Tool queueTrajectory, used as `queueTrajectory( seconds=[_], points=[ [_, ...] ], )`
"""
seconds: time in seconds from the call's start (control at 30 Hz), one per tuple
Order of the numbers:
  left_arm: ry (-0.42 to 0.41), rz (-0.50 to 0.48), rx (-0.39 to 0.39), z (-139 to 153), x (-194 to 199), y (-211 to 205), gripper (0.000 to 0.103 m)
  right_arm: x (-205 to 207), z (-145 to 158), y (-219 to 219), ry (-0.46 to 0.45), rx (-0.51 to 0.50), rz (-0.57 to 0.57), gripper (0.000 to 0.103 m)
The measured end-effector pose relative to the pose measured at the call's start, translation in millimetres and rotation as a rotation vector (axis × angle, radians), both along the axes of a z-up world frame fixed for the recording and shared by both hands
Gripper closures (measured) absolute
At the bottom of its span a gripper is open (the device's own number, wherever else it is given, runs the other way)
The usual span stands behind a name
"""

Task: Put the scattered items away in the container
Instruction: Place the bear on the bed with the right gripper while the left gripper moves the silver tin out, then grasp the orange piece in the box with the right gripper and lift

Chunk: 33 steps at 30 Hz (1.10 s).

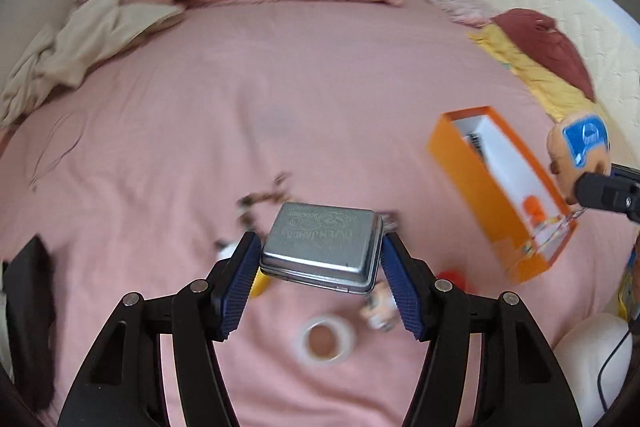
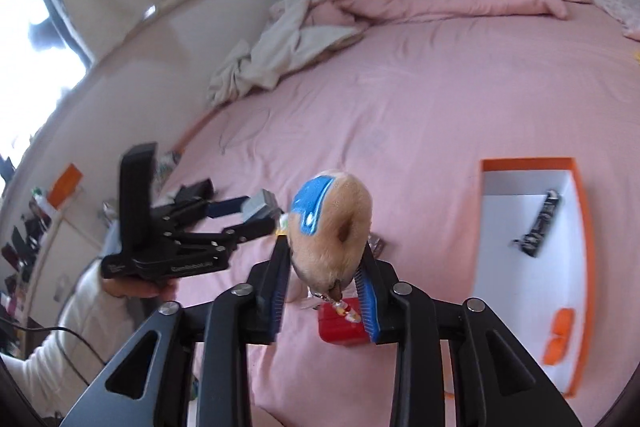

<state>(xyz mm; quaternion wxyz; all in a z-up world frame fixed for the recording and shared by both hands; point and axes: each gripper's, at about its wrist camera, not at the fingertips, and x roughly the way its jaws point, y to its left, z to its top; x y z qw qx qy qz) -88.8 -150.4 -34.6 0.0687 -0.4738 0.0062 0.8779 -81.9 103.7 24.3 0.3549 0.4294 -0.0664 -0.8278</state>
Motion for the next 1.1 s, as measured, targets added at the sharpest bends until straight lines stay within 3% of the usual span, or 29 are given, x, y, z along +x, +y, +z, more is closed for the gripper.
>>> queueTrajectory(
  seconds=[0.03,0.13,0.33,0.43,0.5,0.57,0.7,0.9,0.93,1.03,1.07,1.1],
  points=[
    [-0.001,0.042,-0.009,-1.6,2.9,-12.6,0.033,-2.2,-6.3,-10.2,0.001,0.034,-0.008,0.050],
    [0.034,0.092,0.019,-0.9,2.9,-35.3,0.028,-6.7,-17.2,-17.9,-0.027,0.037,-0.026,0.050],
    [0.043,0.065,0.052,-3.2,-4.7,-25.5,0.028,-13.8,-24.8,14.8,-0.033,0.083,-0.111,0.050],
    [0.038,0.015,0.075,-1.7,-9.0,-4.8,0.028,-22.8,-23.8,52.5,-0.038,0.144,-0.170,0.050],
    [0.032,-0.025,0.103,0.7,-14.1,16.1,0.028,-32.8,-28.9,80.2,-0.083,0.219,-0.164,0.053],
    [0.027,-0.068,0.127,4.2,-20.0,39.2,0.028,-42.8,-38.6,98.5,-0.156,0.294,-0.148,0.069],
    [0.044,-0.141,0.143,10.8,-26.5,82.4,0.028,-58.6,-62.7,97.8,-0.285,0.425,0.003,0.070],
    [0.043,-0.182,0.182,15.1,-21.0,111.7,0.028,-73.1,-110.3,64.8,-0.363,0.836,0.116,0.070],
    [0.041,-0.182,0.184,15.0,-19.5,112.1,0.028,-72.9,-114.4,59.4,-0.376,0.836,0.124,0.070],
    [0.035,-0.175,0.185,14.3,-17.3,107.7,0.028,-72.2,-124.0,43.5,-0.409,0.811,0.140,0.038],
    [0.034,-0.171,0.183,14.2,-16.9,104.8,0.028,-72.0,-127.2,38.1,-0.421,0.802,0.146,0.042],
    [0.033,-0.165,0.181,14.1,-16.9,101.8,0.028,-73.8,-124.0,37.3,-0.445,0.722,0.146,0.047]
  ],
)
